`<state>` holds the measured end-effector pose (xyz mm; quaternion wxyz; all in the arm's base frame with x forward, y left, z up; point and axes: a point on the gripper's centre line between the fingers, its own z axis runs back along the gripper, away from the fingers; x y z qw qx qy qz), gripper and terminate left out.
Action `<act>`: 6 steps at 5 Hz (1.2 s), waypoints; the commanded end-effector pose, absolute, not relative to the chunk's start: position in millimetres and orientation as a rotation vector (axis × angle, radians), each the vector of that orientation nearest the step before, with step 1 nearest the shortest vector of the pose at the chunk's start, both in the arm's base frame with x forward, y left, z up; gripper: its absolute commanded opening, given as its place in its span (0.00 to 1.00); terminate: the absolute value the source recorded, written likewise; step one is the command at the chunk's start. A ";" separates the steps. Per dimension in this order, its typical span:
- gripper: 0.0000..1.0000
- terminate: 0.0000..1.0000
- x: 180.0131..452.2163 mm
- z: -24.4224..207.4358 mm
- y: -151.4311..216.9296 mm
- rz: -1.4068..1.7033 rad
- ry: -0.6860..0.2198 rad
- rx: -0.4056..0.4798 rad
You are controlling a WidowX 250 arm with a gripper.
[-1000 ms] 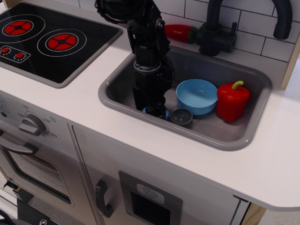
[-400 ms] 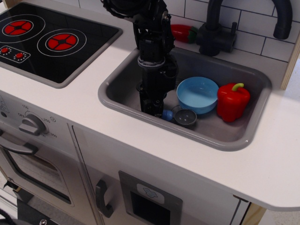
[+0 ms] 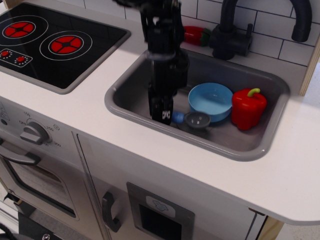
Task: Put spoon in bowl sink
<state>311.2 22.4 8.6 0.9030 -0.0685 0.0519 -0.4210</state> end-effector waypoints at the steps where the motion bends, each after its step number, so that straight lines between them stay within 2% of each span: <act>1: 0.00 0.00 334.0 65.0 30.8 -0.877 0.030 -0.164; 2: 0.00 0.00 350.3 71.1 37.2 -0.722 -0.089 -0.089; 3: 0.00 0.00 364.4 61.3 40.8 -0.609 -0.080 -0.002; 4: 0.00 0.00 371.0 50.6 38.2 -0.571 -0.053 0.042; 6: 0.00 0.00 368.1 37.6 28.1 -0.569 0.012 0.059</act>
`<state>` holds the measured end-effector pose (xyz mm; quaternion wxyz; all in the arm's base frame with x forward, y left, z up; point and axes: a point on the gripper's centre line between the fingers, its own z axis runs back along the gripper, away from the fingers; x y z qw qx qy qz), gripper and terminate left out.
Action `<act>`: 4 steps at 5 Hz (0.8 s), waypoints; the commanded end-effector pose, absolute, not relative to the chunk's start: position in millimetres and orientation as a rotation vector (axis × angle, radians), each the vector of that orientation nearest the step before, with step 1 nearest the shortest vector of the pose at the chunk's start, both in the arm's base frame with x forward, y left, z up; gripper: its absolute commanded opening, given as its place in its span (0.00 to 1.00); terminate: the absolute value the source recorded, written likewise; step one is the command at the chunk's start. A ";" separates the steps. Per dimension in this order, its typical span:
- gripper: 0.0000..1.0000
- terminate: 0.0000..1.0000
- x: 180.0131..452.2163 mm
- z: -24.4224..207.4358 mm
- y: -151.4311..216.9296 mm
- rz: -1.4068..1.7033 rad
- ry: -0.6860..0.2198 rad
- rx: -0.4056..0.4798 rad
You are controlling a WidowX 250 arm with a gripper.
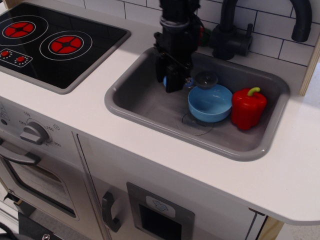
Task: Put spoon in bowl sink
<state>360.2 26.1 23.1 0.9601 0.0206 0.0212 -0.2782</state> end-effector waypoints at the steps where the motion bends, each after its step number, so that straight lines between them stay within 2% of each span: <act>1: 0.00 0.00 368.5 42.8 20.7 -0.573 0.027 0.025; 2: 0.00 0.00 372.3 41.0 16.2 -0.542 0.036 0.037; 3: 1.00 0.00 376.3 36.3 16.0 -0.516 0.044 0.061; 4: 1.00 0.00 378.6 45.9 15.4 -0.509 0.014 0.045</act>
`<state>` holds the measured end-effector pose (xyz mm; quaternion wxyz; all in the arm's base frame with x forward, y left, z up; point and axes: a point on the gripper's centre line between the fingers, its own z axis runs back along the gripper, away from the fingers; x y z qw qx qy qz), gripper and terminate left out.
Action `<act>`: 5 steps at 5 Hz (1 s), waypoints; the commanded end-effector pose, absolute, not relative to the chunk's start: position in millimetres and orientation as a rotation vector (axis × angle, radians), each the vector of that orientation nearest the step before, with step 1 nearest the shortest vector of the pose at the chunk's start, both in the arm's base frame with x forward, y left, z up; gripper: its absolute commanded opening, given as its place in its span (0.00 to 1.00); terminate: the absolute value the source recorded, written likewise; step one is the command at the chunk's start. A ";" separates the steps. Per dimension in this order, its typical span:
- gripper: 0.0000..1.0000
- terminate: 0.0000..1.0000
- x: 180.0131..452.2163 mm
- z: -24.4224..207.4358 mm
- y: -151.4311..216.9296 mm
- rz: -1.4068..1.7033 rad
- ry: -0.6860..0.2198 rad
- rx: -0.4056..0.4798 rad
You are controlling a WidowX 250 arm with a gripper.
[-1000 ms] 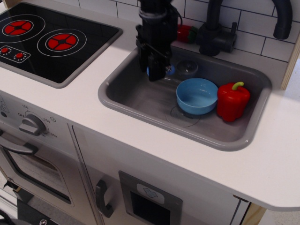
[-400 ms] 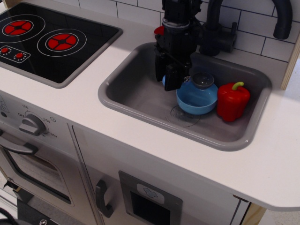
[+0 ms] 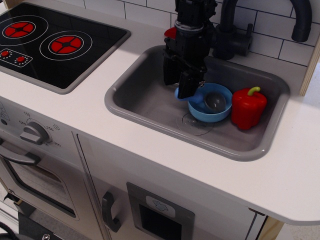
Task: Put spoon in bowl sink
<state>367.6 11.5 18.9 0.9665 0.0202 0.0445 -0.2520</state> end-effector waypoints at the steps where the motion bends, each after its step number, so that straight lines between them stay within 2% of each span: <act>1: 1.00 0.00 381.0 63.0 16.2 -0.492 -0.015 0.020; 3: 1.00 0.00 372.1 101.5 32.4 -0.440 -0.141 -0.016; 4: 1.00 0.00 372.1 101.5 32.4 -0.440 -0.141 -0.016; 5: 1.00 1.00 372.1 101.5 32.4 -0.440 -0.141 -0.016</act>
